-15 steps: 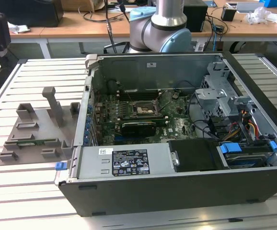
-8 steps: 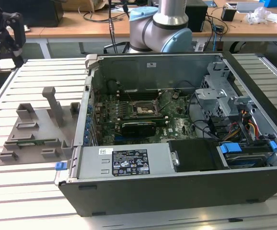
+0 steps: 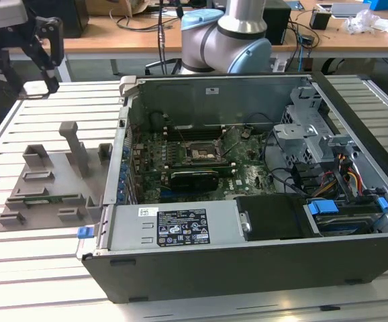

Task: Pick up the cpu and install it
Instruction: 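Pick up the cpu and move it towards the insertion slot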

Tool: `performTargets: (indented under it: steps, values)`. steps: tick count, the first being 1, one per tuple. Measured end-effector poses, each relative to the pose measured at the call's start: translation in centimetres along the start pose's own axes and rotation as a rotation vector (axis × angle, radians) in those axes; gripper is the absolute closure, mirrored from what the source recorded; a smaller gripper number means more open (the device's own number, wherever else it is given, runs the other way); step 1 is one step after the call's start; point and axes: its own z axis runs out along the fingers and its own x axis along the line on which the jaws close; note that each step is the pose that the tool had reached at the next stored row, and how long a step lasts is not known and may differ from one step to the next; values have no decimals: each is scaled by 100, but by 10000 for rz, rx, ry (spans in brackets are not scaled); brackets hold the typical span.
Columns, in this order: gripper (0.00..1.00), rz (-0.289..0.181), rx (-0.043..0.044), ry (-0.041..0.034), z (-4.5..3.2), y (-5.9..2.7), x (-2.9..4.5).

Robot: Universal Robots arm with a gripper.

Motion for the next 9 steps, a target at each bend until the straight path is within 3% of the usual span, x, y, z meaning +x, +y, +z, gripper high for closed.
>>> performTargets:
  steps: [2, 3, 4, 8, 9]
  values:
    - [46, 1, -1, 5, 3, 1, -109]
    - [46, 0, -1, 11, 5, 1, -222]
    - [46, 0, -1, 14, 7, 1, -274]
    - [46, 0, -1, 24, 9, 1, -394]
    - [46, 0, -2, 26, 11, 1, -457]
